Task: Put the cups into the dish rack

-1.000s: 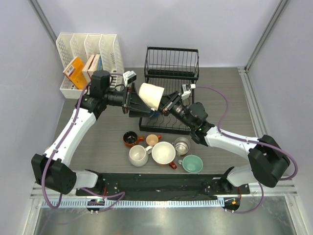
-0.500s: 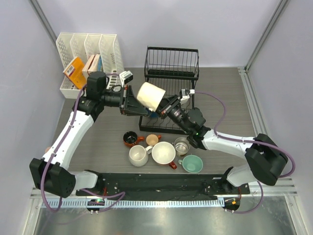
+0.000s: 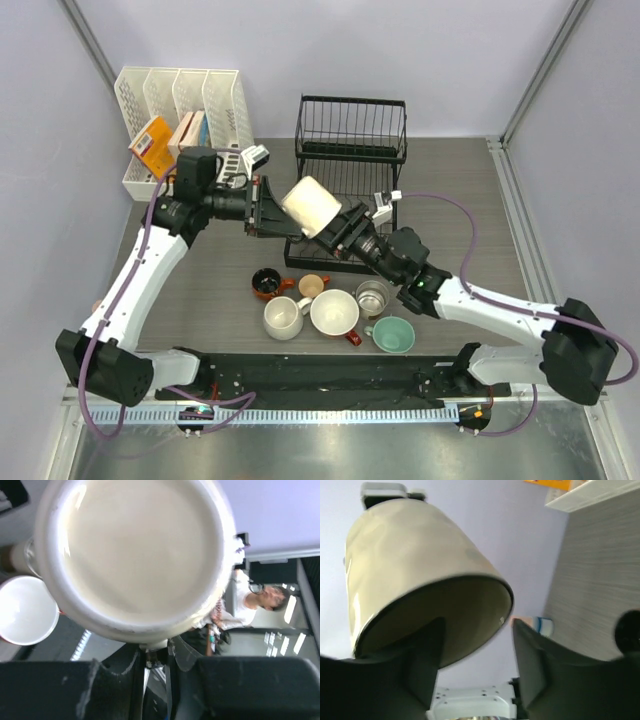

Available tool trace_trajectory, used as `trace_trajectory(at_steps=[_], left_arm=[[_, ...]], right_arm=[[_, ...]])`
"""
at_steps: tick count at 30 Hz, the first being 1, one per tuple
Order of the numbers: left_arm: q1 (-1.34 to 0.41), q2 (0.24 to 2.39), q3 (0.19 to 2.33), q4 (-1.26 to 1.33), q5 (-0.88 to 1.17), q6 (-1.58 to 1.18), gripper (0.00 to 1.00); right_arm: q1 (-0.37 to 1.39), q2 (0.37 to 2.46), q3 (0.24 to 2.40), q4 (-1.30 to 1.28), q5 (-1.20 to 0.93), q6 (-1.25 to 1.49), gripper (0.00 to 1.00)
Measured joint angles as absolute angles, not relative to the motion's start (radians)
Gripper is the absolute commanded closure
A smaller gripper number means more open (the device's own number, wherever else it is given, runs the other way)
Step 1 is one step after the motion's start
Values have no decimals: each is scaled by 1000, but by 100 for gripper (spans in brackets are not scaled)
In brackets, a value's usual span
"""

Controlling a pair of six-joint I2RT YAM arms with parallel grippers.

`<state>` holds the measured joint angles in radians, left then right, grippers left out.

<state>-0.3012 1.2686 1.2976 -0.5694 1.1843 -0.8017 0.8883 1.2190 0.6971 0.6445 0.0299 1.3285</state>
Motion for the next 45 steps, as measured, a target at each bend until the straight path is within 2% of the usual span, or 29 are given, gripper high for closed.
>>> trace_trajectory(at_steps=[1, 12, 17, 22, 28, 38, 45], left_arm=[[-297, 1268, 1309, -574, 1171, -792, 100], [-294, 1271, 1373, -627, 1011, -688, 100], [-355, 1312, 1383, -716, 881, -575, 100], [-464, 1361, 1401, -821, 730, -466, 100], [-556, 1495, 1494, -915, 611, -356, 100], [-724, 1683, 1612, -918, 375, -200, 100], [-779, 1792, 1655, -850, 297, -131, 100]], right_arm=[[888, 1199, 693, 611, 24, 1321, 23], [900, 975, 608, 323, 35, 1249, 24], [900, 824, 609, 184, 85, 1209, 28], [899, 640, 642, 46, 204, 1160, 39], [899, 465, 657, -72, 369, 1135, 38], [899, 413, 656, -168, 422, 1122, 38], [899, 359, 656, -191, 444, 1120, 38]])
